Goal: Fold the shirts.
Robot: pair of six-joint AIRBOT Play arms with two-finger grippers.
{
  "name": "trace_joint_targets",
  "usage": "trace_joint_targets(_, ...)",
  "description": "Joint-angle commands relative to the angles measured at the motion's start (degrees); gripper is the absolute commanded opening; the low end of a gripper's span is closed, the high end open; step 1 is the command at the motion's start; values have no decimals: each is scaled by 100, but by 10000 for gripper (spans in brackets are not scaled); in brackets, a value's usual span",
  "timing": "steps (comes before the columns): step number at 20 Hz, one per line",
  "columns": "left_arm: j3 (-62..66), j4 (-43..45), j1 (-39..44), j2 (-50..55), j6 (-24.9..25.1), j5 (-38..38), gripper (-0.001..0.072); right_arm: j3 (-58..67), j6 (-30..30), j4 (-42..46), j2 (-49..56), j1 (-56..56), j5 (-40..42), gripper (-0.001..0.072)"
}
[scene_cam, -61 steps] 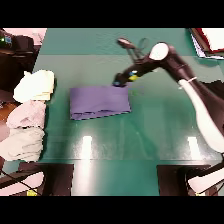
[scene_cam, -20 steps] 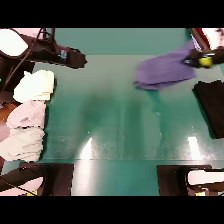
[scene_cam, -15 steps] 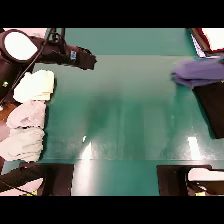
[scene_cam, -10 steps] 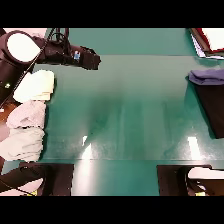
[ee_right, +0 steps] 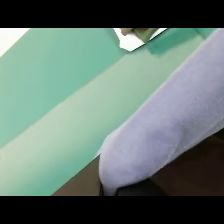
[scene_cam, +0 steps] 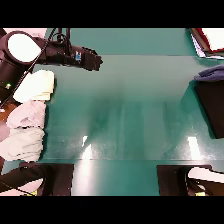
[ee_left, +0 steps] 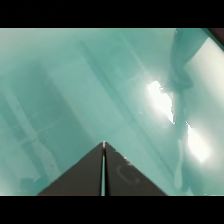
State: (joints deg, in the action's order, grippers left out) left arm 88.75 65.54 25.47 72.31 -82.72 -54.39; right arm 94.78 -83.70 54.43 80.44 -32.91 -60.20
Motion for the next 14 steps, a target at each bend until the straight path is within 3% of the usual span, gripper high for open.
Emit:
trace_joint_targets(1,0,-2,2,-4,17,-48,27,-568,-140,501,-581,-9,-57,12)
trace_joint_targets(5,0,0,2,-4,22,-140,27,-1484,-245,1064,-1233,-7,-42,12)
trace_joint_targets(9,0,2,2,-4,24,-240,27,-2251,-697,2444,-1873,-7,-197,33)
trace_joint_targets(11,0,4,2,-4,28,-232,27,-2511,-1008,3298,-2098,-7,-544,357)
trace_joint_targets(12,0,4,2,-4,46,-232,27,-2618,-1027,3692,-2166,-7,-780,463)
trace_joint_targets(14,0,4,2,-4,68,-227,27,-2826,-1040,4319,-2234,-7,-1180,467)
